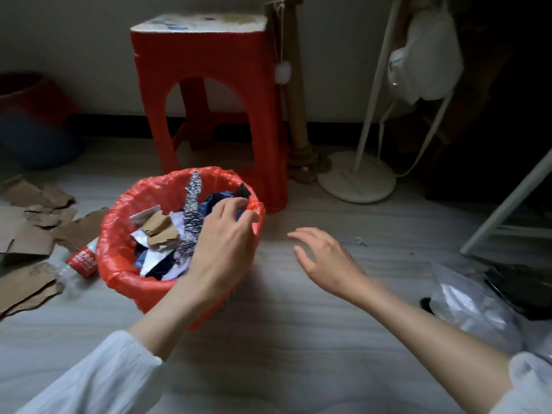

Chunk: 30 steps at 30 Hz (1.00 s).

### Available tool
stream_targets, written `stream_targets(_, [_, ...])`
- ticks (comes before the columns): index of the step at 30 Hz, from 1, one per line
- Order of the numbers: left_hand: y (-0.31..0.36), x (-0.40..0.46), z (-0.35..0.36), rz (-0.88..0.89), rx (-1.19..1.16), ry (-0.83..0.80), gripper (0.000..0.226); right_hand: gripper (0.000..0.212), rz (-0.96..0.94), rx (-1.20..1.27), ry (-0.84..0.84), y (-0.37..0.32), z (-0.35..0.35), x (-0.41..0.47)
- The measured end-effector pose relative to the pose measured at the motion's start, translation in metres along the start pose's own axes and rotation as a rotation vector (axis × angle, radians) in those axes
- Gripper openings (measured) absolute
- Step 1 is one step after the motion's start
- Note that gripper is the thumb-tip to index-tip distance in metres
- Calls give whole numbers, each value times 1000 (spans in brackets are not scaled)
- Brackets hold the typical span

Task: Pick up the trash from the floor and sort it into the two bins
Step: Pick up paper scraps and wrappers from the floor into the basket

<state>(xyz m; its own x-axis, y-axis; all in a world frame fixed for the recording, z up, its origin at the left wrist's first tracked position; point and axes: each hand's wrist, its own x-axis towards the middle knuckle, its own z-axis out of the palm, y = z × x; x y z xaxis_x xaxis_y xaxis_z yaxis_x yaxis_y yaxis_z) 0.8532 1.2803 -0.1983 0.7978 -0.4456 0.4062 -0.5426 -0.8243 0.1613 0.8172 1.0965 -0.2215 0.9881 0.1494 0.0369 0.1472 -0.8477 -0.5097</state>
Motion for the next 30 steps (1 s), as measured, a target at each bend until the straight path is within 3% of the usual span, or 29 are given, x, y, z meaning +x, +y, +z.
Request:
stream_targets(2, [29,5,26,175,-39,-80,29,40,146,-34,-65,45,2,-22])
stream_targets(5, [65,2,75,285,-127,-375,32,50,379,-77,-155,115,16,-56])
stream_targets(8, [90,-1,133,273,-55,-715,44,61,512,-154,-305,174,36,-88])
stream_targets(11, [102,1,174,252,-11,-878,52,75,538,-185,-390,206,52,-105])
stream_targets(15, [117,23,235,237,-27,-886,58,100,532,-232,-471,239,63,-99])
stream_targets(19, [133,53,285,145,-45,-848,66,103,505,-236,-492,251,68,-94])
stream_targets(24, [148,98,324,165,-18,-791,77,104,500,-209,-436,253,76,-93])
stream_targets(27, [155,113,335,189,-61,-767,64,104,525,-175,-438,255,75,-94])
stream_targets(30, [155,101,337,173,-97,-607,28,103,538,-155,-442,256,75,-95])
